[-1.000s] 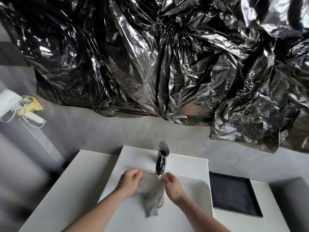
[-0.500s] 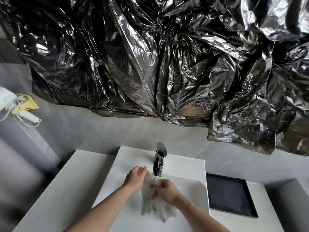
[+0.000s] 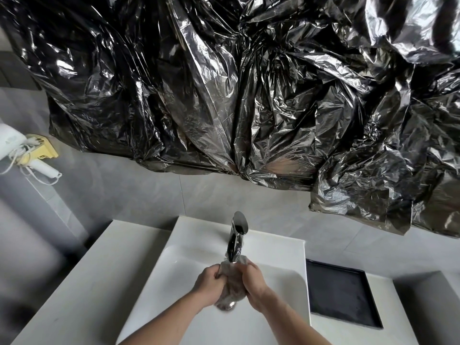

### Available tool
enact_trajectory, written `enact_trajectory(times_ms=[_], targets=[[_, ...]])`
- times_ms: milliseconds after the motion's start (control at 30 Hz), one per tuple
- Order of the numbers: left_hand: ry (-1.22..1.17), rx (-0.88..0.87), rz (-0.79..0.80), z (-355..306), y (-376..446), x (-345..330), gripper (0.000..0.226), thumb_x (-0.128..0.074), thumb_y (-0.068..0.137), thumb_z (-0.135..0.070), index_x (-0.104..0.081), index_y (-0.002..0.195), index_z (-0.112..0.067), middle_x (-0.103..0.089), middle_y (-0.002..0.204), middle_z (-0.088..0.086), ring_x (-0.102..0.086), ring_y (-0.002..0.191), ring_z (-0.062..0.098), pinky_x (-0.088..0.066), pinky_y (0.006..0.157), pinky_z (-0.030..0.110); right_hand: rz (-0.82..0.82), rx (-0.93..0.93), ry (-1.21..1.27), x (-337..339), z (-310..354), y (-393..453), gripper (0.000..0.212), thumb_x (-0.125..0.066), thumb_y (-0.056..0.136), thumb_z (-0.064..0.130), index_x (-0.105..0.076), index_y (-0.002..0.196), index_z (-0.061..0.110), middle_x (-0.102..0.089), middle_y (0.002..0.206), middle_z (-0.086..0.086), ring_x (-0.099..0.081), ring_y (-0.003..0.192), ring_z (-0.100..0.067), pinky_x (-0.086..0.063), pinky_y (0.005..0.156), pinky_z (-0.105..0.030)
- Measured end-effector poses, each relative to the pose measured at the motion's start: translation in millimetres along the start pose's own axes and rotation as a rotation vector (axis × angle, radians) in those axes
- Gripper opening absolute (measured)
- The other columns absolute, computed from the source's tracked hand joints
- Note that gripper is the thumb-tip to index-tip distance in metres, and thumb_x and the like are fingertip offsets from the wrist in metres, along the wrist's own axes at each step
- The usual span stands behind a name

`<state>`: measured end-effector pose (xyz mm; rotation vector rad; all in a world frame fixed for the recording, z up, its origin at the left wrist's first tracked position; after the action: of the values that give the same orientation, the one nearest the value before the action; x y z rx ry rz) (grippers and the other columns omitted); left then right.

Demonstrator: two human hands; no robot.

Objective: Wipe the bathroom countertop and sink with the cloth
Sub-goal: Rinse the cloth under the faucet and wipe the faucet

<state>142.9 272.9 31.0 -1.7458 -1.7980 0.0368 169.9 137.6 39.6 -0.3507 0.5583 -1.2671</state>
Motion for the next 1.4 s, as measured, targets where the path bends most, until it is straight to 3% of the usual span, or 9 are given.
enact_trajectory(times_ms=[233, 367, 500, 700, 800, 900, 1067, 1200, 1400], targets=[[-0.043, 0.050, -0.145, -2, 7, 3, 0.048, -0.060, 0.093, -0.049, -0.054, 0.066, -0.010, -0.054, 0.057, 0.003, -0.048, 0.062, 0.019, -0.036, 0.060, 0.032, -0.070, -0.009, -0.058, 29, -18, -12, 0.033, -0.062, 0.084, -0.007, -0.071, 0.112, 0.009, -0.079, 0.090, -0.009, -0.074, 0.078, -0.023, -0.062, 0.082, -0.042], [-0.083, 0.126, -0.070, -12, 7, 2, 0.040, -0.063, 0.084, -0.054, -0.068, 0.076, -0.015, -0.063, 0.065, -0.006, -0.057, 0.067, 0.016, -0.041, 0.061, 0.028, -0.039, -0.062, -0.228, 31, -25, -20, 0.036, -0.071, 0.079, 0.004, -0.068, 0.113, 0.015, -0.070, 0.076, 0.004, -0.060, 0.062, -0.011, -0.039, 0.061, -0.025], [-0.025, 0.156, -0.029, 0, 12, 9, 0.047, -0.066, 0.072, -0.059, -0.071, 0.103, -0.024, -0.075, 0.104, -0.004, -0.069, 0.098, 0.018, -0.055, 0.088, 0.031, -0.045, -0.026, -0.350, 25, -17, -19, 0.008, -0.068, 0.090, 0.015, -0.065, 0.083, 0.013, -0.052, 0.058, 0.009, -0.041, 0.046, -0.007, -0.029, 0.048, -0.021], [0.254, 0.087, -0.021, 24, 5, 19, 0.098, -0.060, 0.057, -0.057, -0.042, 0.149, -0.029, -0.038, 0.150, -0.003, -0.046, 0.136, 0.021, -0.043, 0.107, 0.031, -0.022, 0.087, -0.406, 11, -1, -13, 0.042, -0.052, 0.104, 0.015, -0.060, 0.062, 0.019, -0.056, 0.053, 0.010, -0.046, 0.054, -0.009, -0.038, 0.052, -0.015], [0.404, -0.048, 0.041, 19, 1, 7, 0.090, -0.057, 0.057, -0.068, -0.048, 0.141, -0.038, -0.043, 0.145, -0.011, -0.046, 0.135, 0.017, -0.040, 0.111, 0.031, 0.022, 0.105, -0.388, 4, 0, -9, 0.034, -0.044, 0.100, -0.001, -0.065, 0.075, 0.008, -0.068, 0.070, -0.002, -0.057, 0.065, -0.013, -0.046, 0.063, -0.018], [0.296, -0.028, 0.038, 8, 0, 1, 0.035, -0.064, 0.073, -0.055, -0.061, 0.105, -0.041, -0.069, 0.111, -0.014, -0.066, 0.104, 0.014, -0.054, 0.087, 0.030, 0.076, 0.123, -0.375, -2, 1, -9, 0.038, -0.035, 0.091, -0.006, -0.070, 0.077, 0.001, -0.070, 0.078, -0.016, -0.060, 0.068, -0.021, -0.049, 0.064, -0.028], [0.241, -0.035, 0.046, -2, -2, -6, 0.008, -0.059, 0.080, -0.037, -0.056, 0.086, -0.033, -0.068, 0.087, -0.008, -0.062, 0.080, 0.018, -0.053, 0.074, 0.032, -0.097, 0.160, -0.374, 15, 8, -17, 0.042, -0.051, 0.102, 0.010, -0.062, 0.062, 0.019, -0.068, 0.061, 0.006, -0.054, 0.055, -0.007, -0.042, 0.055, -0.014], [0.174, -0.034, -0.017, -8, 0, -8, 0.022, -0.049, 0.091, -0.022, -0.061, 0.108, -0.030, -0.068, 0.097, -0.003, -0.062, 0.089, 0.023, -0.049, 0.075, 0.030, -0.209, 0.157, -0.370, 38, -1, -12, 0.034, -0.073, 0.090, 0.026, -0.064, 0.058, 0.022, -0.066, 0.058, 0.003, -0.054, 0.058, -0.015, -0.042, 0.054, -0.018], [-0.136, 0.095, -0.128, -14, -8, 7, 0.047, -0.049, 0.099, -0.055, -0.071, 0.087, -0.015, -0.063, 0.065, -0.004, -0.059, 0.068, 0.018, -0.045, 0.066, 0.027, -0.185, -0.019, -0.233, 45, -19, -18, 0.035, -0.067, 0.098, 0.027, -0.057, 0.131, 0.022, -0.071, 0.117, 0.000, -0.067, 0.092, -0.020, -0.056, 0.074, -0.031]])
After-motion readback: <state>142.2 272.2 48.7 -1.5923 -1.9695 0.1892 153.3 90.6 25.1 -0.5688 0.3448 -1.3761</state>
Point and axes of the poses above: each hand's wrist, its own y-axis towards the middle knuckle, its own x-axis out of the back of the hand, z = x × y, the point moved 5 cm from there along y, towards the middle knuckle
